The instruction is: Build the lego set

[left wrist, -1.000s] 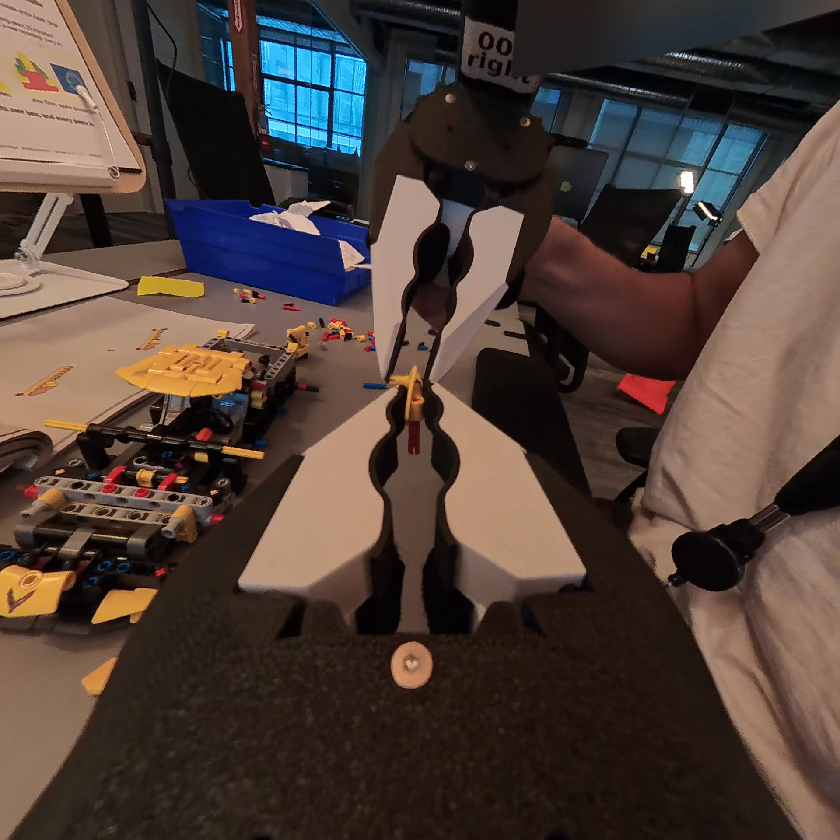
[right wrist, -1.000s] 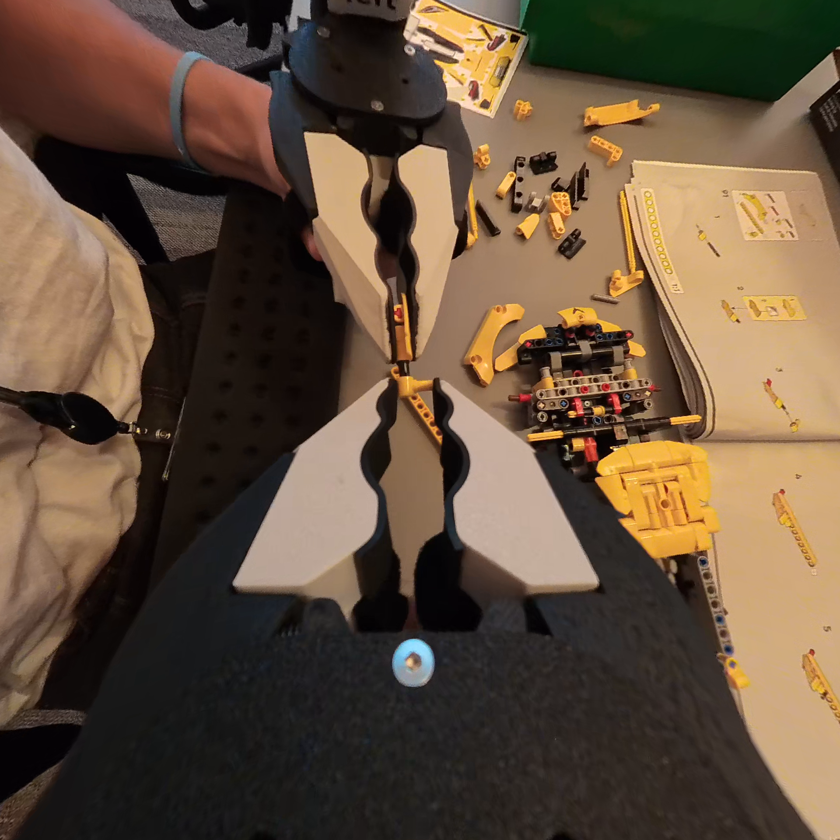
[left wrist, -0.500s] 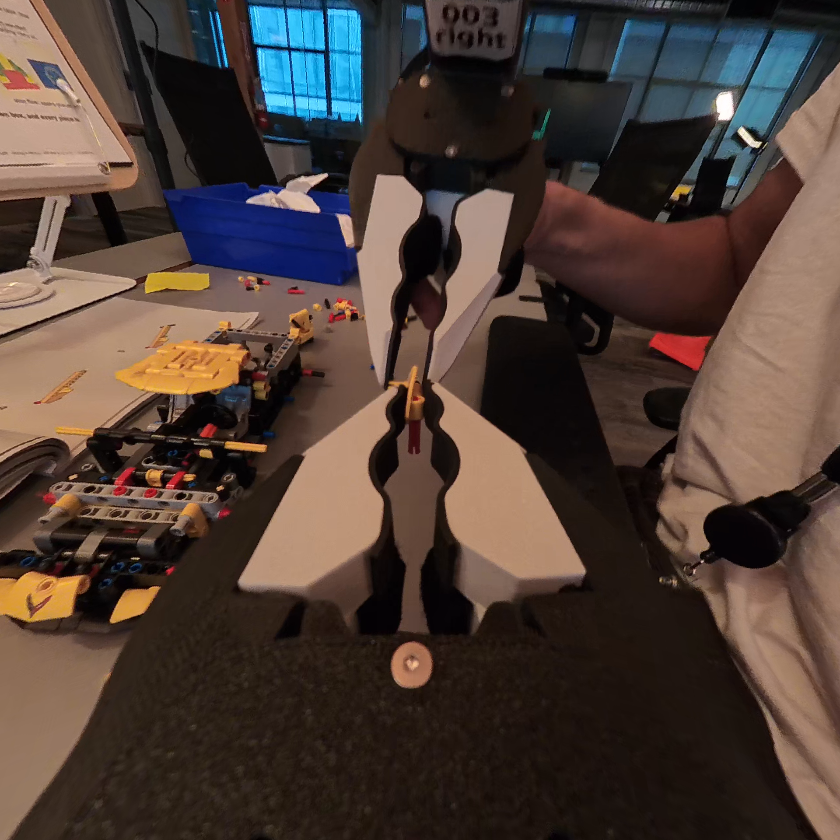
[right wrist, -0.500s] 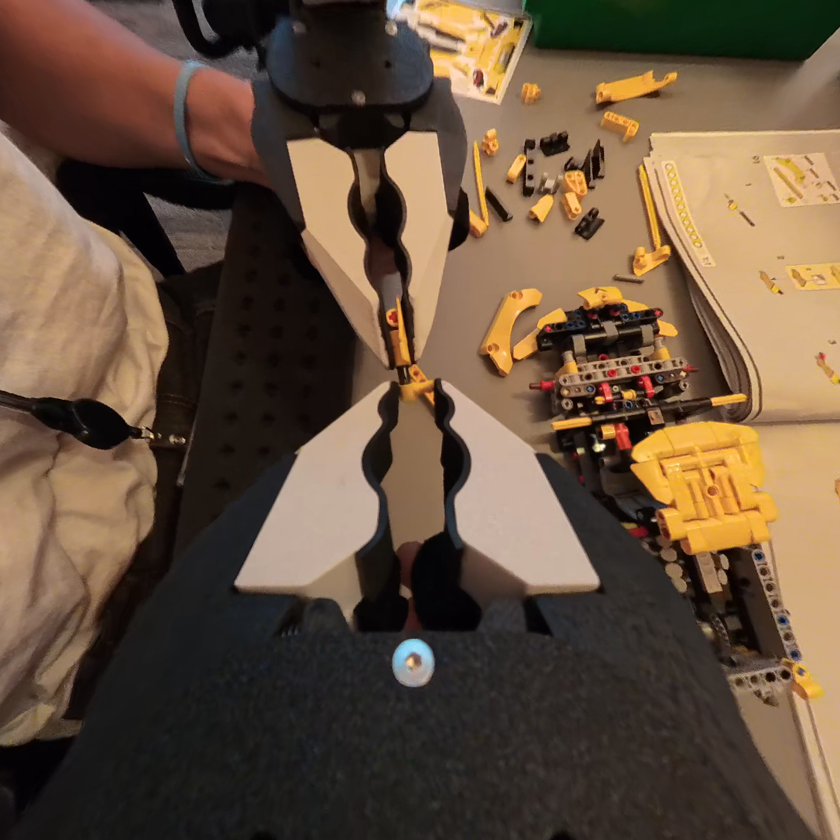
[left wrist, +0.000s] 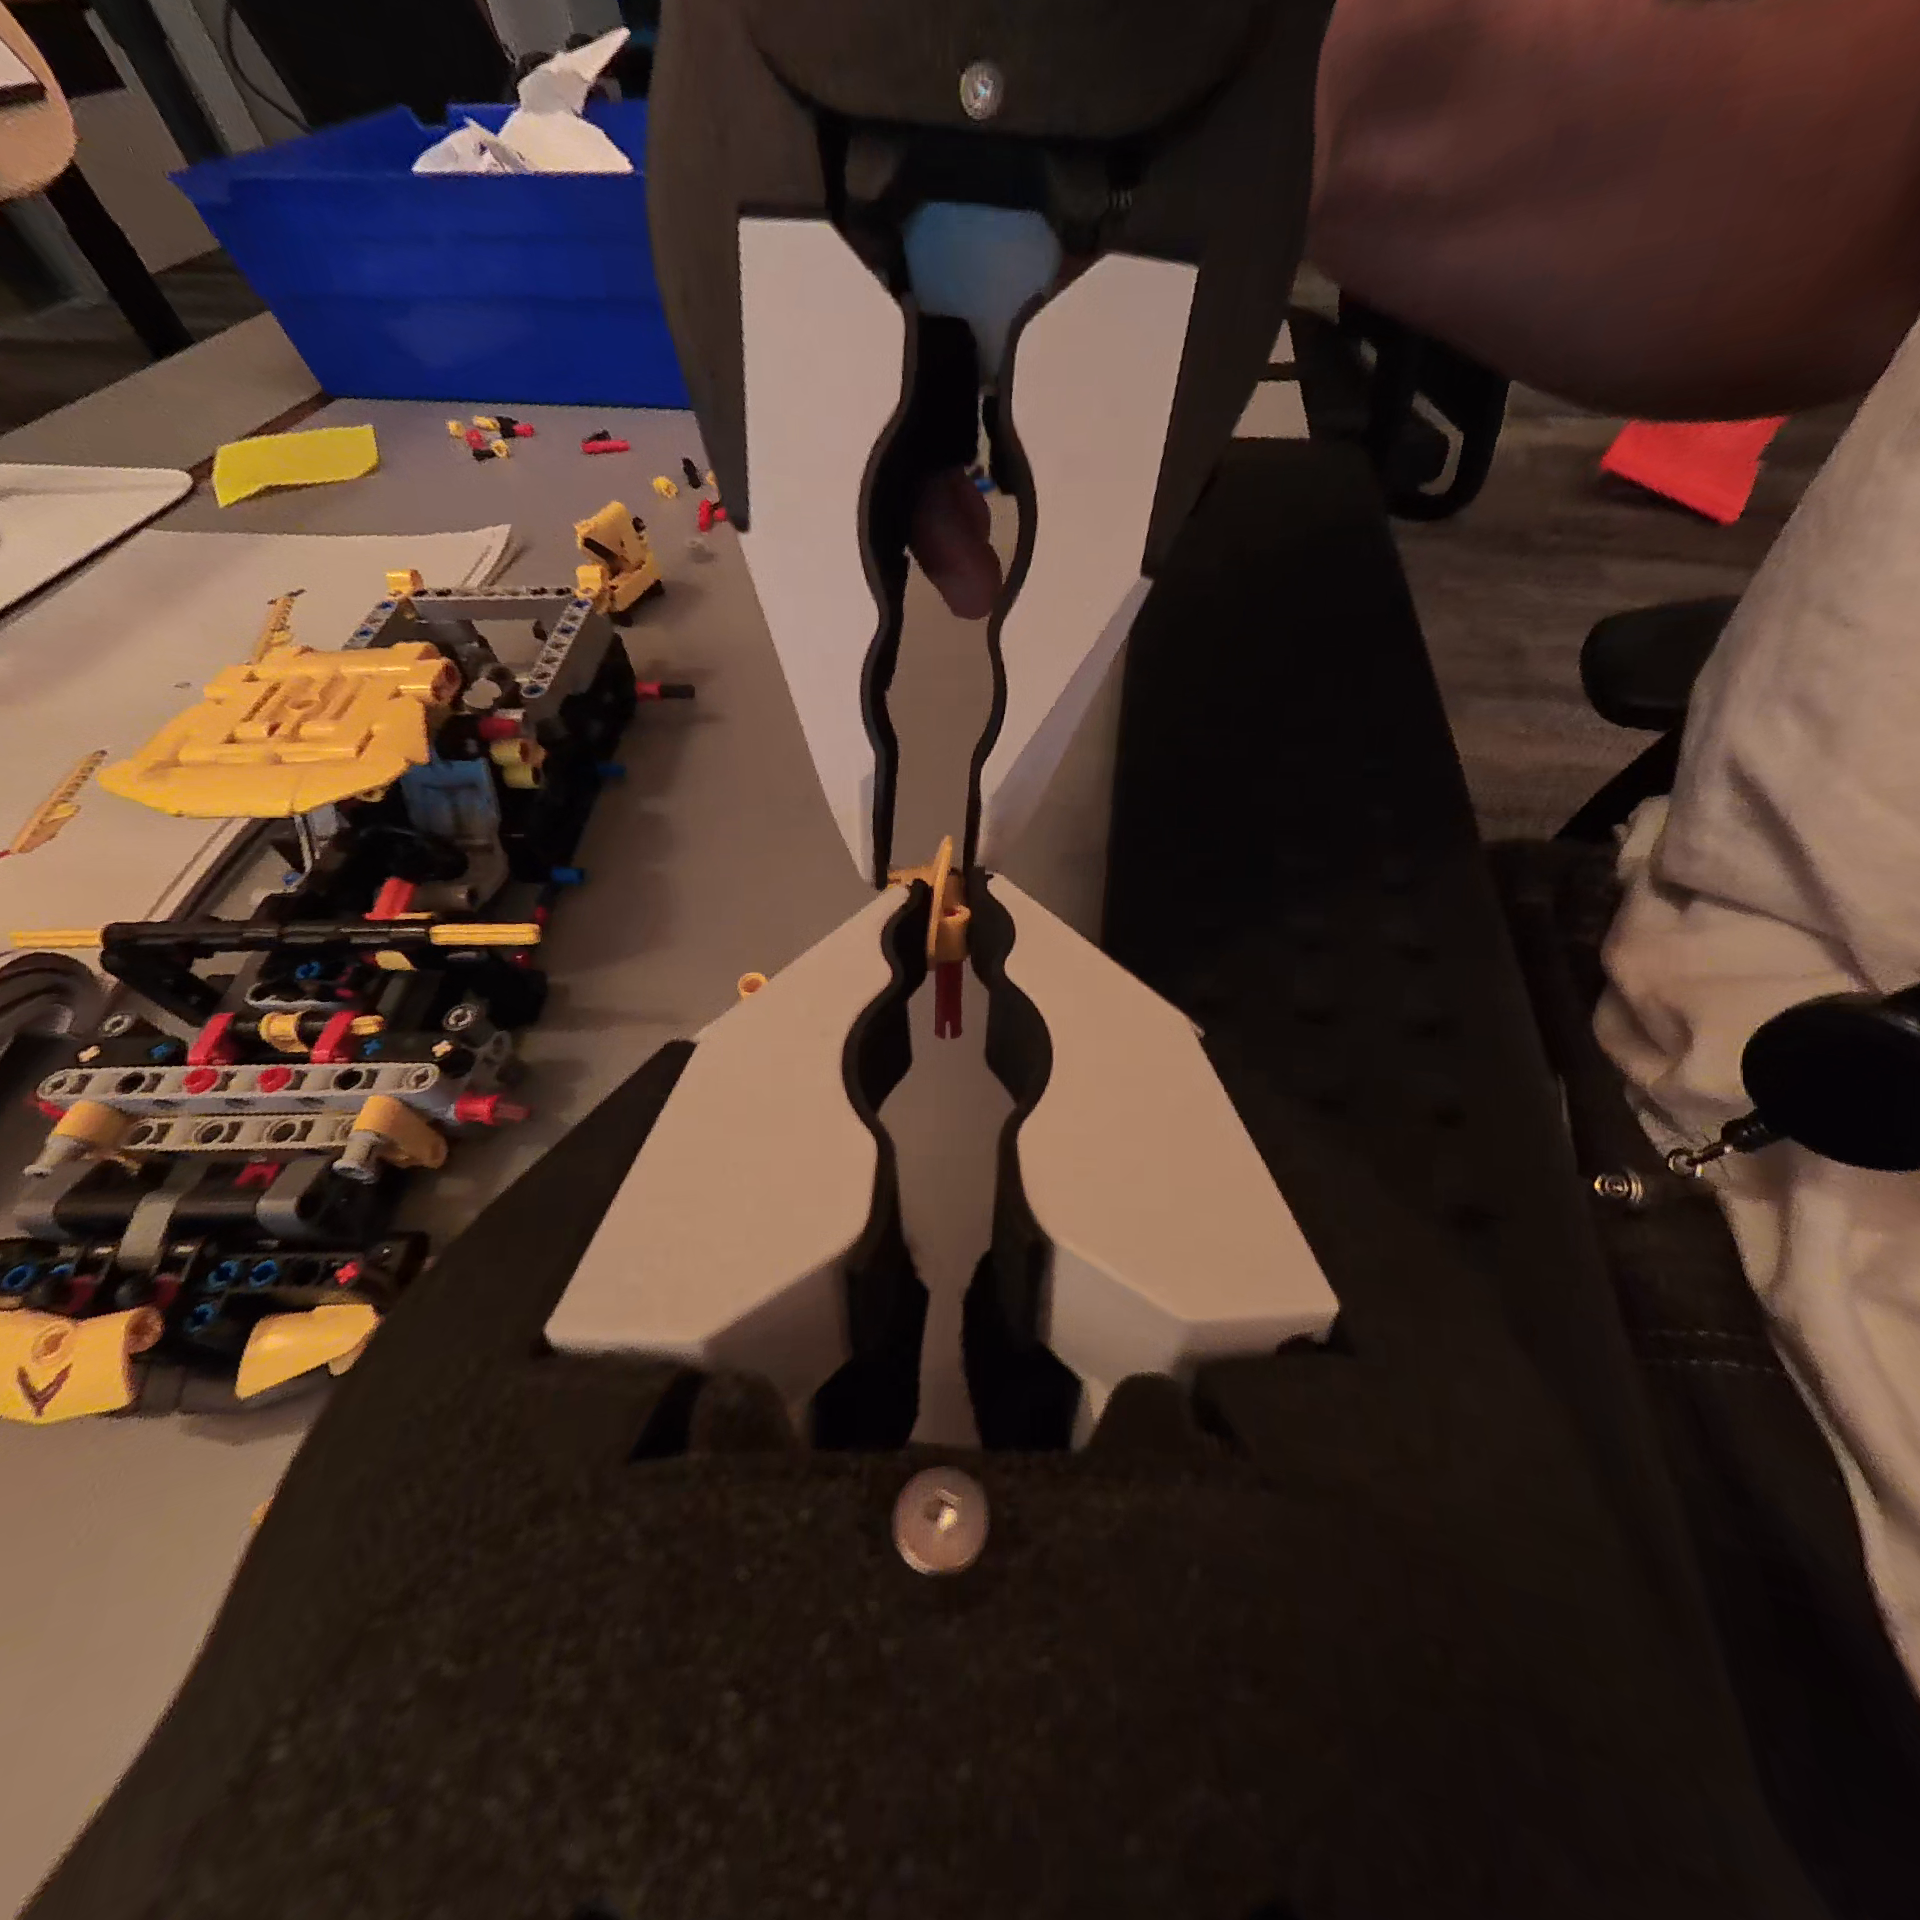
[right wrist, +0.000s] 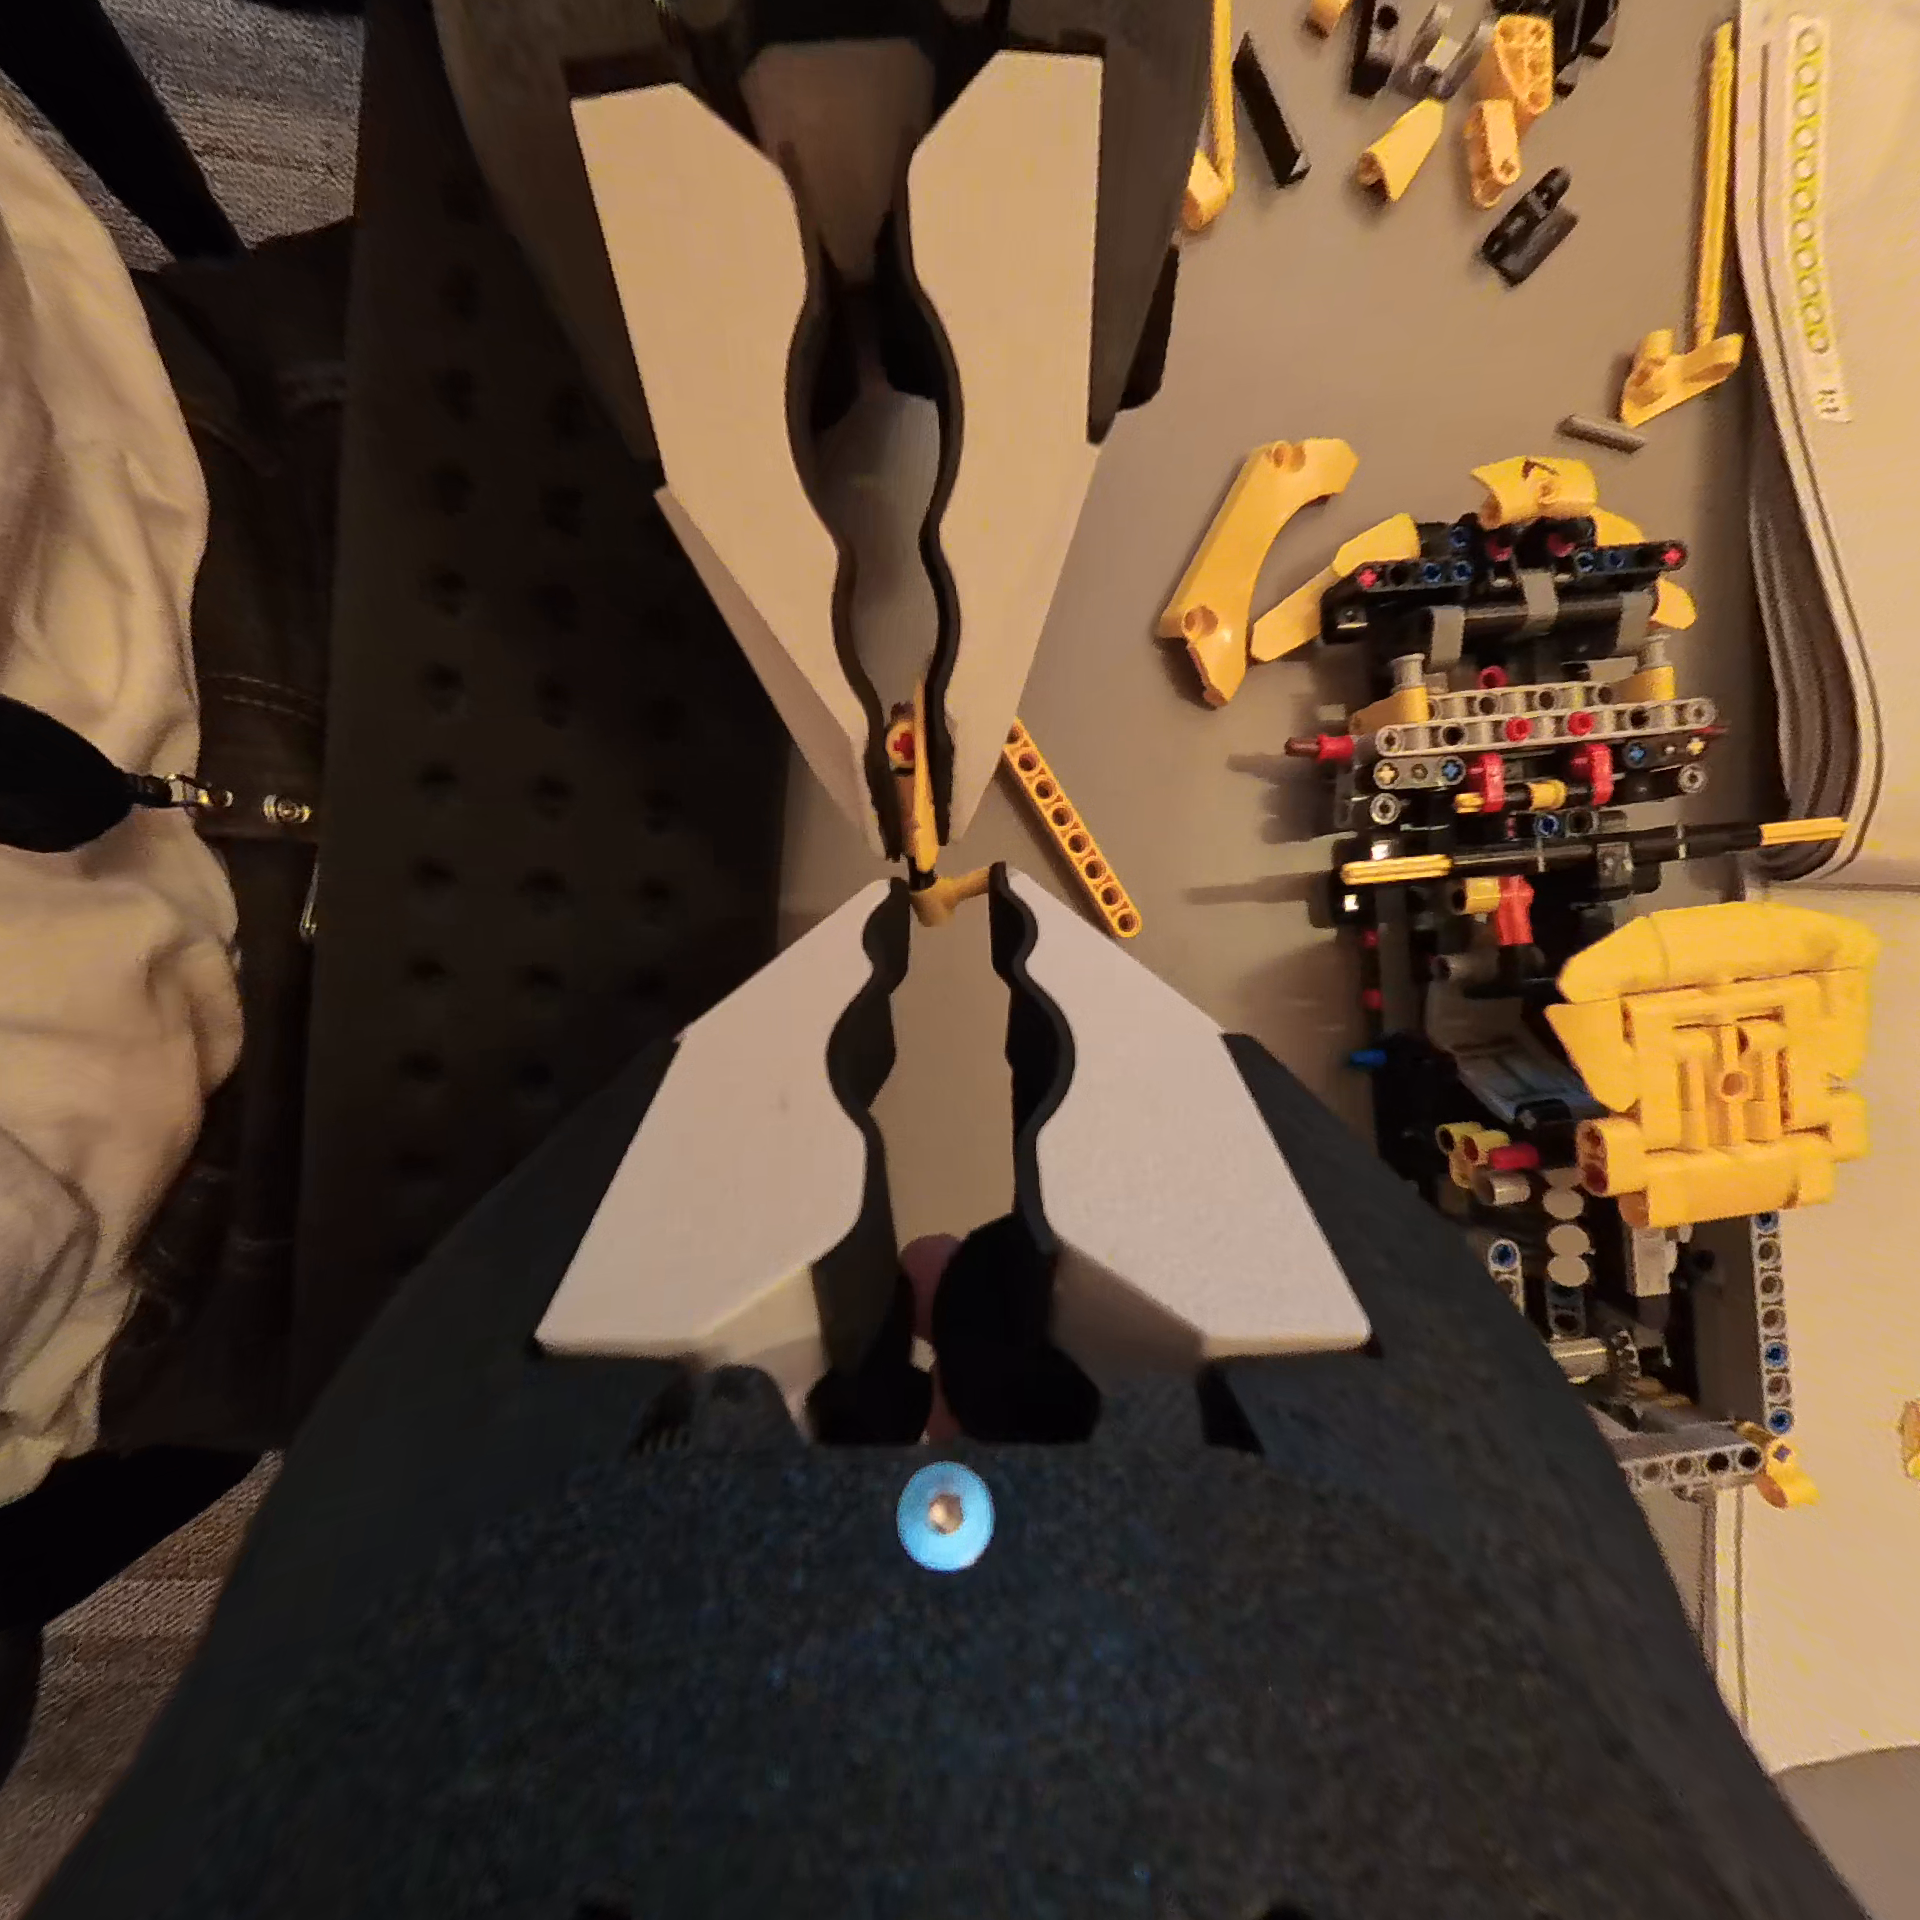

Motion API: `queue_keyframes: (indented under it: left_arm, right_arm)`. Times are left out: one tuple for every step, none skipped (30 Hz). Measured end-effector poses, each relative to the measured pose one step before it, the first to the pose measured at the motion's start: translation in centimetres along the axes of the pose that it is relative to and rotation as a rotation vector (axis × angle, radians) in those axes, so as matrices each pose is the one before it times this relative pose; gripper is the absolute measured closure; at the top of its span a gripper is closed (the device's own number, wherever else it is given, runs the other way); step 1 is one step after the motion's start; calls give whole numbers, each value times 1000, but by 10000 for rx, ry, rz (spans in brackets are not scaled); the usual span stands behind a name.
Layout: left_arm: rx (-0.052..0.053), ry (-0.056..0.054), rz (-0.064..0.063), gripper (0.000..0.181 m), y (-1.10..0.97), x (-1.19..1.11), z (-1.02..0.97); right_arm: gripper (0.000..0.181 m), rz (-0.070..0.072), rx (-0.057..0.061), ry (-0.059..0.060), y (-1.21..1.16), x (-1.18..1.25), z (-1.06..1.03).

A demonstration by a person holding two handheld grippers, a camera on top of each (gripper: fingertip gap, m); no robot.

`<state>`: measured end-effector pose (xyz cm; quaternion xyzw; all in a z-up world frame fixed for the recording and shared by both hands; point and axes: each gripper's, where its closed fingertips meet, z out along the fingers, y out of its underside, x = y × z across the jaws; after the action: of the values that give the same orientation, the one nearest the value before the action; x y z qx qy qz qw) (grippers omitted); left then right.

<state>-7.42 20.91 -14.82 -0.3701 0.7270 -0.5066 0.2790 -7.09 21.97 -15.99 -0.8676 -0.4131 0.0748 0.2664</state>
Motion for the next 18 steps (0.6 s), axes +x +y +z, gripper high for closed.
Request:
queue_keyframes:
  left_arm:
    - [67, -50, -31, 175, -89, -117, -53]
    - [84, -129, 25, 174, -132, -162, -61]
    - [69, -184, 73, 174, -145, -203, -47]
    - [13, -128, 72, 174, -33, -123, 2]
    - [-102, -132, 138, 174, 125, -89, 98]
    - [-210, -129, 191, 174, 292, -39, 150]
    - [-246, -61, 169, 174, 362, 58, 192]
    - [-189, -97, 152, 174, 264, -28, 149]
    - [-61, -60, 74, 174, 59, -6, 54]
    - [46, 5, -31, 174, -62, -6, -14]
    - [52, -101, -45, 174, -94, -172, -22]
    - [14, -84, 6, 174, -61, -118, -25]
    - [-22, 100, -37, 174, 33, 125, 20]
    - [-33, 105, -36, 174, 39, 129, 8]
    - [-7, -29, 51, 174, 32, -10, -5]
    - [-32, -13, 49, 174, 59, 20, 51]
    - [-53, 75, 12, 174, 92, 107, 48]
    - [-24, 69, -64, 174, 78, 22, -5]
  right_arm:
    - [168, 71, 188, -17, -153, 135, -71]
    - [168, 249, 222, -137, -83, 139, -117]
    - [168, 290, 280, -86, -96, 258, -132]
    - [168, 266, 187, -152, -18, 80, -58]
    - [168, 84, -10, 10, 107, 94, 87]
    - [168, -56, -150, 141, 212, 154, 251]
    - [168, -19, -250, 5, 289, -59, 331]
    - [168, -84, -140, 111, 140, 72, 249]
    - [168, -52, 6, 69, -65, 55, 62]
    - [168, 84, 60, -88, -164, -76, -81]
    - [172, -26, 178, 52, -355, 69, -133]
    - [174, -23, 54, 17, -163, 38, -73]
    - [174, 166, -72, -178, 147, -150, 44]
    - [173, 193, 40, -179, 153, -163, 75]
    - [170, -26, 71, 84, 194, 220, -26]
    - [168, 46, 45, -18, 296, 119, 7]
    - [168, 255, 91, -216, 137, -140, 94]
    - [167, 230, 111, -68, 38, -16, 94]
